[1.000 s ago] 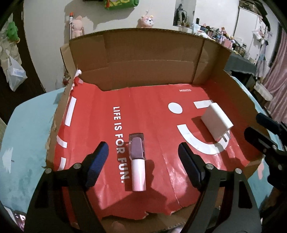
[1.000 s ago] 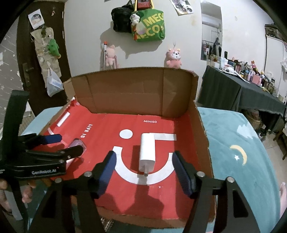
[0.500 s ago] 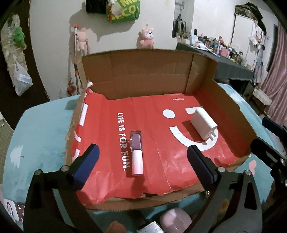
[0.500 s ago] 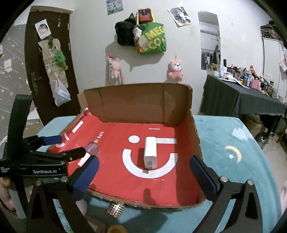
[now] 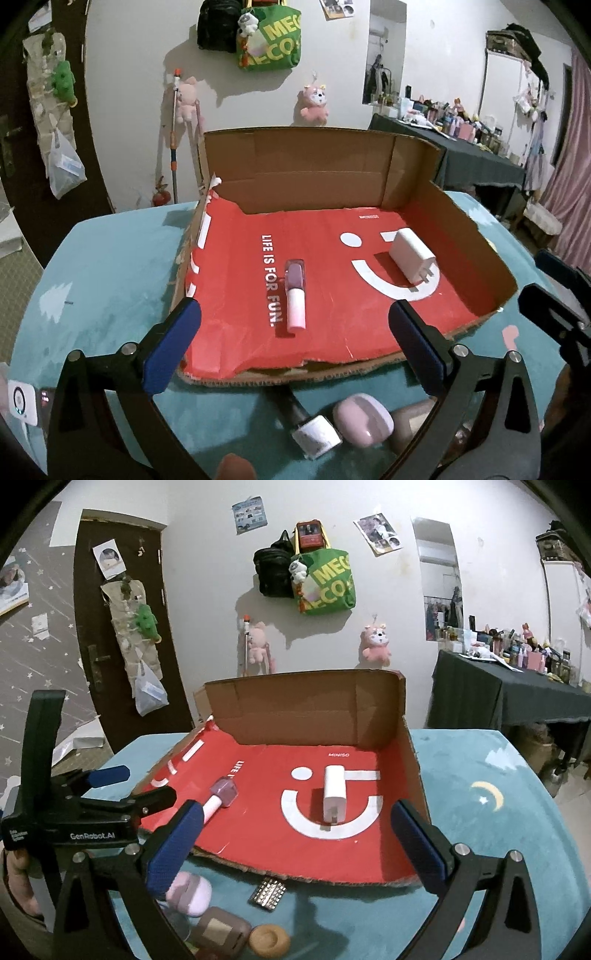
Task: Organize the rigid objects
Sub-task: 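Withdraw both open tools from the box back toward the remaining items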
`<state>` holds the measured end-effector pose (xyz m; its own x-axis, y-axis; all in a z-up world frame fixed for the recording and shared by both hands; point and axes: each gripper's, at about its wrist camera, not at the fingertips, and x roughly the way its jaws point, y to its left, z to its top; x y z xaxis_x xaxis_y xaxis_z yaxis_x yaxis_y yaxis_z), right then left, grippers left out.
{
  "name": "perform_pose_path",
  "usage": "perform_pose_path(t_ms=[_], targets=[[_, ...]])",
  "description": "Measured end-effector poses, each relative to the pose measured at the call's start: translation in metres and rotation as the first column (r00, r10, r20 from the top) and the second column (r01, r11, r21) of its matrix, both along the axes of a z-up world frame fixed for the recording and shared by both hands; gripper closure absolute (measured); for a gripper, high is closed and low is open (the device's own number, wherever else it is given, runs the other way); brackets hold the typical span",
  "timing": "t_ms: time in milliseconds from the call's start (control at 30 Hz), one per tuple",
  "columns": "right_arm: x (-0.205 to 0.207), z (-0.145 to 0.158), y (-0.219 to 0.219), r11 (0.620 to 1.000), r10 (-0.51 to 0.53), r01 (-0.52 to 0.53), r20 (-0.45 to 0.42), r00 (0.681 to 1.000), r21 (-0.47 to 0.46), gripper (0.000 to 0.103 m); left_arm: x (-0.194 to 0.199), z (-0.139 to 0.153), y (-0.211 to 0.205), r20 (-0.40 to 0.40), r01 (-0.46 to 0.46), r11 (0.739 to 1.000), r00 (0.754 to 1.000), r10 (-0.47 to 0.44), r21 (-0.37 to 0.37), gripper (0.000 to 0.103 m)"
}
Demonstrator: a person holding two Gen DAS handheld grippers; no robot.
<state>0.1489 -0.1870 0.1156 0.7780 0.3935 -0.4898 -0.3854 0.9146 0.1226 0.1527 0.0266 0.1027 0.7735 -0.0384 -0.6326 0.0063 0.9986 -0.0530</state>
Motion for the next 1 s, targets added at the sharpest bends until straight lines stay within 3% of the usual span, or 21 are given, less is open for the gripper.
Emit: perform_pose_path(t_ms=[233, 500, 667, 1000], targets=[[-0.016, -0.004, -0.002, 0.999, 0.017, -0.017, -0.017, 1.000, 0.029, 0.000, -0.022, -0.003, -0.001, -0.004, 0.025, 1.000, 1.000, -0.025, -0.006, 0.000], [-0.036, -0.010, -0.008, 0.996, 0.023, -0.021, -0.020, 1.000, 0.082, 0.000, -0.051, -0.001, -0.004, 0.046, 0.028, 1.000, 0.999, -0.028, -0.010, 0.000], [-0.055, -0.010, -0.008, 0.999, -0.007, 0.005, 0.034, 0.999, 0.051, 0.000, -0.065, -0.004, 0.000, 0.056, 0.020, 1.000, 0.998, -0.018, -0.024, 0.000], [-0.075, -0.020, -0.011, 0.998, -0.020, 0.017, 0.040, 0.999, 0.061, 0.000, -0.083, -0.015, -0.007, 0.021, 0.041, 0.999, 0.999, -0.041, -0.002, 0.000]])
